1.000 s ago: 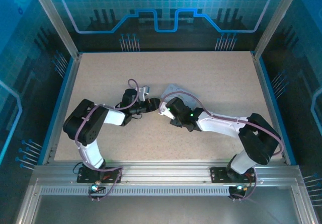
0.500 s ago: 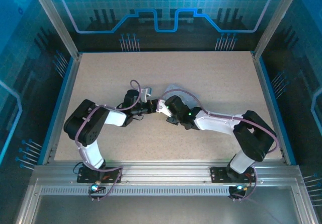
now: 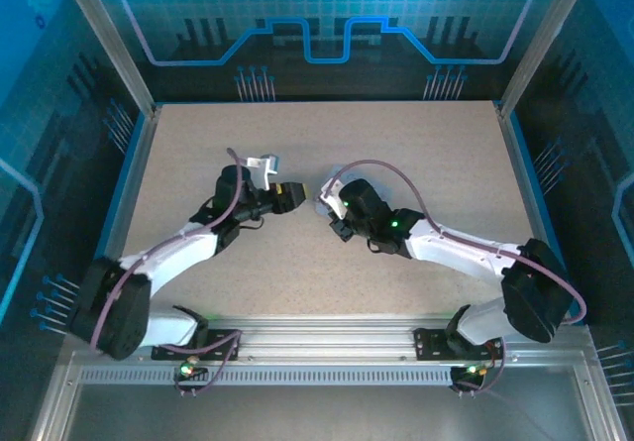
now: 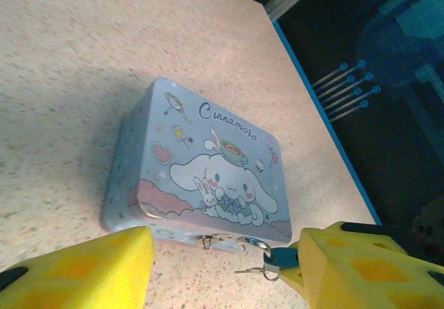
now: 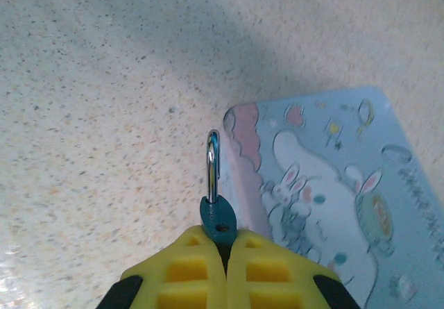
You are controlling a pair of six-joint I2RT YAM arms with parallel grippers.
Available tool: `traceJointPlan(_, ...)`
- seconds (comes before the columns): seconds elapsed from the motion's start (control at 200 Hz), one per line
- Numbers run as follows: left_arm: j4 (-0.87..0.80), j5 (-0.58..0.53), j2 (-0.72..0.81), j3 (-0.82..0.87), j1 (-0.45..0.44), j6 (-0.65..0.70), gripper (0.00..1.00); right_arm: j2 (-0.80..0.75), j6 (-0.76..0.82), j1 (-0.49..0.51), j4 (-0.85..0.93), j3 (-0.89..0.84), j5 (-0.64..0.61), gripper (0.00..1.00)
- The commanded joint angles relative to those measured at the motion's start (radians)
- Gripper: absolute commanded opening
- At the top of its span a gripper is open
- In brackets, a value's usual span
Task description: Unlock the padlock with the key
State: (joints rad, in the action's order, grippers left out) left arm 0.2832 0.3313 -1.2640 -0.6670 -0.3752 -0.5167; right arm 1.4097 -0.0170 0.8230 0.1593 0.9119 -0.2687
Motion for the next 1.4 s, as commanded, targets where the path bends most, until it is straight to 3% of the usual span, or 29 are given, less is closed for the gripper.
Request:
traceJointPlan(0.0,-0.241,-0.126,0.118,-0.002,0.012,0.053,0.59,-0.015,-0.246,0.022,0.102,0.031,0.071,0.00)
traceJointPlan(0.255,-0.474,-0.181,0.332,0.063,0.030,0.032,0.62,0.020,-0.575,0.160,0.082,0.028,0.114,0.00)
traceJointPlan(0.44,-0.536,-0.201,0.430,0.127,0.046,-0.011,0.64,0.098,-0.857,0.179,0.003,-0.006,0.206,0.00)
traceJointPlan(0.62,-0.565,-0.199,0.460,0.150,0.050,-0.010,0.65,0.200,-0.919,0.175,-0.042,0.012,0.304,0.00)
traceJointPlan(0.835,-0.561,-0.201,0.462,0.188,0.053,-0.011,0.65,0.276,-0.949,0.144,-0.063,0.008,0.332,0.05)
traceJointPlan(0.895,-0.559,-0.204,0.465,0.197,0.053,-0.011,0.65,0.282,-0.960,0.138,-0.065,-0.005,0.322,0.11)
traceJointPlan(1.01,-0.560,-0.220,0.474,0.200,0.053,0.006,0.66,0.242,-0.978,0.139,-0.050,-0.047,0.278,0.41)
traceJointPlan(1.095,-0.596,-0.229,0.461,0.160,0.055,0.059,0.68,0.163,-0.970,0.139,-0.013,-0.085,0.225,0.54)
traceJointPlan(1.396,-0.642,-0.326,0.376,0.008,0.080,0.219,0.79,-0.291,-0.818,0.109,0.337,-0.133,-0.146,0.66)
